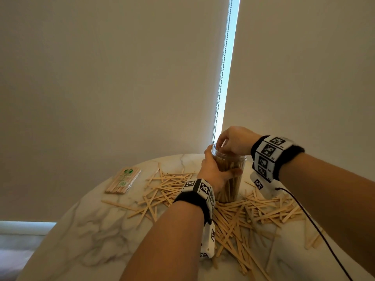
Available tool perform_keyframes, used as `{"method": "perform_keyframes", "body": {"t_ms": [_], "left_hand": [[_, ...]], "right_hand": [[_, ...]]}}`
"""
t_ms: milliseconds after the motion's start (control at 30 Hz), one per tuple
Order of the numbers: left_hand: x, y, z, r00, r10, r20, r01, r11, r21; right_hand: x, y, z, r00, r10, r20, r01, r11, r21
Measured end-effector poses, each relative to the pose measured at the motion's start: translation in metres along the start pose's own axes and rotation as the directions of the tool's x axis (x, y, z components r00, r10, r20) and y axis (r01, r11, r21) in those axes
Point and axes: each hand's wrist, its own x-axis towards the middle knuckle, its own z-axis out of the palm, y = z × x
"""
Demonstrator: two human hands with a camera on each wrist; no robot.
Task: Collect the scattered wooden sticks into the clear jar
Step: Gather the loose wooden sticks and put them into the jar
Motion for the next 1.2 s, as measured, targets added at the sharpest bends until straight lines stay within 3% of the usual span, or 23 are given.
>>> {"method": "perform_keyframes", "body": {"t_ms": [100, 200, 333, 400, 500, 567, 667, 800, 867, 967, 1033, 1100, 1200], "left_hand": [[-0.001, 0.0, 0.0, 1.0, -0.01, 0.012, 0.01, 1.0, 0.0], [-0.002, -0.001, 0.0, 1.0, -0.004, 0.012, 0.004, 1.0, 0.003], [0.0, -0.003, 0.001, 1.0, 0.015, 0.004, -0.015, 1.0, 0.011], [0.0, -0.002, 0.001, 1.0, 0.004, 0.012, -0.004, 1.0, 0.011], [0.0, -0.002, 0.001, 1.0, -0.01, 0.023, 0.01, 1.0, -0.001], [0.0, -0.002, 0.001, 1.0, -0.003, 0.018, 0.003, 1.0, -0.01], [0.0, -0.003, 0.002, 1.0, 0.012, 0.019, -0.012, 1.0, -0.003], [-0.002, 0.0, 0.0, 0.999, 0.014, 0.031, -0.013, 1.0, -0.008], [-0.003, 0.0, 0.0, 1.0, 0.012, 0.028, -0.012, 1.0, -0.013], [-0.003, 0.0, 0.0, 0.999, 0.034, 0.024, -0.034, 0.999, -0.029], [-0.003, 0.0, 0.0, 0.999, 0.036, 0.015, -0.035, 0.999, -0.019], [-0.005, 0.001, 0.001, 0.999, 0.035, 0.0, -0.035, 0.999, -0.011], [-0.012, 0.009, -0.004, 1.0, -0.021, 0.016, 0.02, 0.997, 0.075]], "right_hand": [[0.002, -0.002, -0.002, 0.999, -0.027, 0.046, 0.029, 0.999, -0.032], [0.001, -0.007, -0.019, 0.989, 0.006, 0.149, 0.023, 0.981, -0.195], [0.0, -0.008, -0.014, 0.999, 0.016, 0.031, -0.005, 0.944, -0.329], [-0.001, -0.007, -0.005, 0.999, -0.021, 0.027, 0.028, 0.954, -0.3], [-0.003, -0.005, -0.011, 0.995, 0.024, 0.101, -0.011, 0.991, -0.131], [-0.004, -0.003, -0.017, 0.992, 0.052, 0.117, -0.037, 0.991, -0.128], [-0.006, -0.001, -0.013, 0.999, 0.044, 0.03, -0.038, 0.983, -0.18], [-0.011, 0.003, -0.006, 0.998, 0.012, -0.062, -0.02, 0.992, -0.127], [-0.014, 0.001, -0.012, 1.0, 0.027, -0.01, -0.027, 0.996, -0.09], [-0.021, -0.007, -0.018, 0.988, 0.047, 0.147, -0.01, 0.971, -0.239], [-0.025, -0.01, -0.015, 0.988, 0.016, 0.154, 0.029, 0.959, -0.283], [-0.031, -0.009, -0.01, 0.997, -0.017, 0.075, 0.031, 0.982, -0.189], [-0.05, -0.006, -0.009, 0.977, 0.011, -0.214, 0.011, 0.995, 0.101]]}}
